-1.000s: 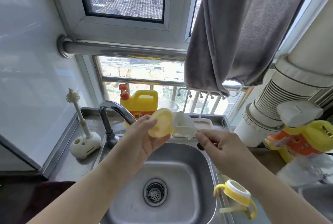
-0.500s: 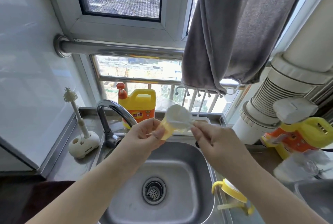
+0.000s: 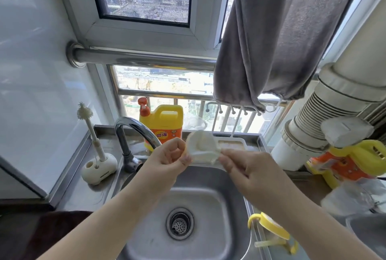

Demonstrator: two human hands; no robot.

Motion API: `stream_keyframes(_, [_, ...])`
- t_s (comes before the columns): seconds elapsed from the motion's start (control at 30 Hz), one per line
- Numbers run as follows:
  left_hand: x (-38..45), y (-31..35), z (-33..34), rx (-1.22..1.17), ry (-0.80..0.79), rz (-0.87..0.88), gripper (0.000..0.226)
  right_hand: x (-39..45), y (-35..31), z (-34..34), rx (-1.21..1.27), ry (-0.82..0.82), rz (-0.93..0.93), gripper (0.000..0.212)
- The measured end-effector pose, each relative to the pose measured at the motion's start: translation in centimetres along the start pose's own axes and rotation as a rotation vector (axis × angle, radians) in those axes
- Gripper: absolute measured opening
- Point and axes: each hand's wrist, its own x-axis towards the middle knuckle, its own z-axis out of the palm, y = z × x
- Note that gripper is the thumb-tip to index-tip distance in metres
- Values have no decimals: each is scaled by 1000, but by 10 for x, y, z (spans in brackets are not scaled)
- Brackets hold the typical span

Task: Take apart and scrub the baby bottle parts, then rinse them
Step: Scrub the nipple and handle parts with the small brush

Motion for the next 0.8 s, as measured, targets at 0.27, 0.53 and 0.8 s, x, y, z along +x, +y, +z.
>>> stream_keyframes(0.27, [1,-1,-2,57,-5,-15,22,-1,3,-5,29,-47,23,27])
stream_keyframes(0.53, [5,5,6,-311,-7,-50,22,-2,1,3,200,-38,36,21])
stream_keyframes(0.8, [12,0,5,-593,81,-133,31,-5,1,4,280,-63,50,21])
